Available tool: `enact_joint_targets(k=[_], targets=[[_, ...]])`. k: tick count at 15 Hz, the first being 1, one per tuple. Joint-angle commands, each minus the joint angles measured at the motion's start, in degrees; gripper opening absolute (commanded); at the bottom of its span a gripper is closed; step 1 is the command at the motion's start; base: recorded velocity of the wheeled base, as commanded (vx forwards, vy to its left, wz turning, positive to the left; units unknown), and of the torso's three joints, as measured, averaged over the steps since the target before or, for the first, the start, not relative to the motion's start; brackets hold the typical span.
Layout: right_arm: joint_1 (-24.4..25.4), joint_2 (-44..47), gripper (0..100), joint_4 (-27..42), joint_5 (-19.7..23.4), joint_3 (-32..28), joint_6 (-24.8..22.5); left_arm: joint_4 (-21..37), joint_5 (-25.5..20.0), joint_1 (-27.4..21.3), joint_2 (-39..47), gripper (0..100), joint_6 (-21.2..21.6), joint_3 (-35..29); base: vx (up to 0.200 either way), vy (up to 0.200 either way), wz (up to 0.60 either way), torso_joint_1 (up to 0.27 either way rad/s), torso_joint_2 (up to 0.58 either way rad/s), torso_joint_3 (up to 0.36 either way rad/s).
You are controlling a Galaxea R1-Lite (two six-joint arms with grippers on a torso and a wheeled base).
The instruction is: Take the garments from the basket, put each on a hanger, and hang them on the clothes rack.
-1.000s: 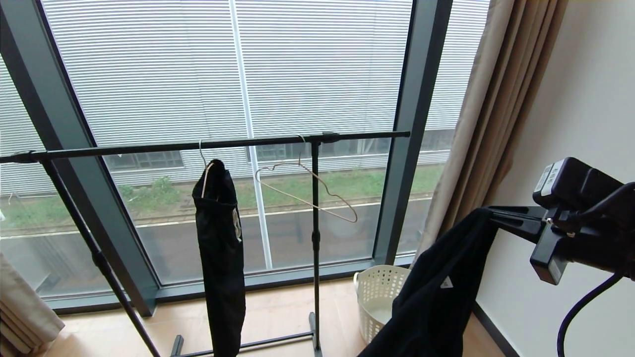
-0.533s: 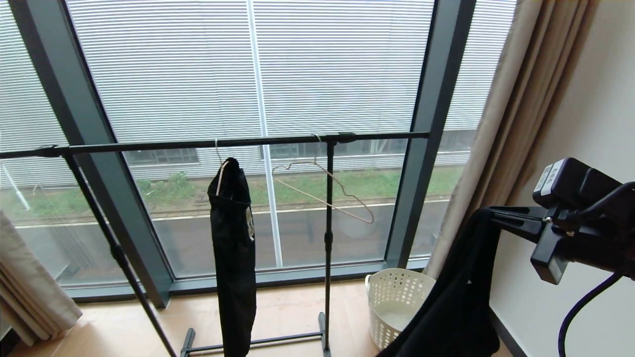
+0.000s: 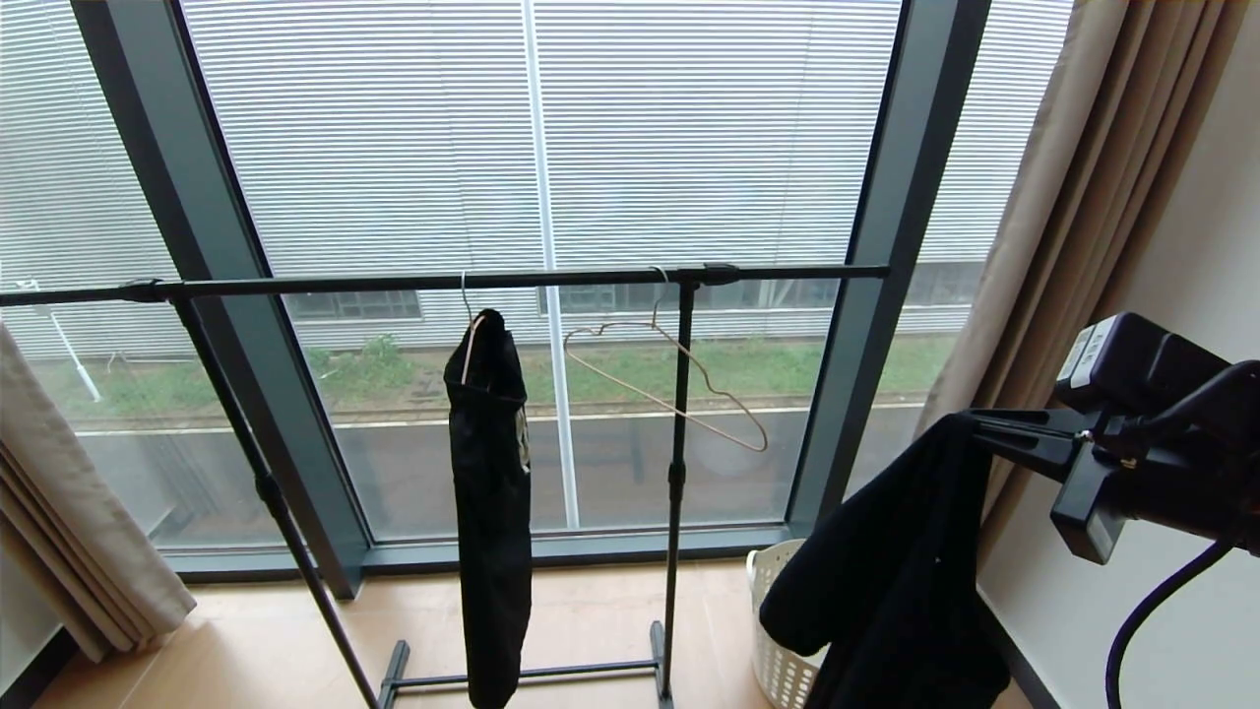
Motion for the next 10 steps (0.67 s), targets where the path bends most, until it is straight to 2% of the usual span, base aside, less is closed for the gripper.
enact_joint_targets(k=[1, 4, 6, 8, 9, 10], targets=[[0.04, -0.01, 0, -0.04, 0.02, 0.14, -0.08, 0.0, 0.04, -0.01, 0.07, 100, 0.05, 0.0, 0.0, 0.0, 0.0, 0.0, 0.0, 0.0], [0.04, 0.08, 0, -1.09, 0.2, 0.4, 0.1, -0.35, 0.04, -0.01, 0.07, 100, 0.75, 0.26, 0.0, 0.0, 0.0, 0.0, 0.0, 0.0], [0.04, 0.87, 0, -1.71, 0.2, 0.31, 1.95, 0.17, -2.68, -0.28, 0.07, 100, 1.28, -0.09, 0.0, 0.0, 0.0, 0.0, 0.0, 0.0], [1.01, 2.1, 0, -1.71, -0.16, -0.39, 7.13, 1.23, -3.65, 0.25, 5.26, 100, 1.28, -0.44, 0.0, 0.0, 0.0, 0.0, 0.0, 0.0], [4.08, 4.91, 0, -0.57, -2.0, -4.34, 13.2, 1.84, -4.27, -0.1, 15.19, 100, 0.84, -2.82, 0.0, 0.0, 0.0, 0.0, 0.0, 0.0], [6.37, 7.72, 0, 1.72, -5.78, -8.3, 18.29, 1.84, -4.97, -0.19, 23.36, 100, -1.71, -7.12, 0.0, 0.0, 0.0, 0.0, 0.0, 0.0]])
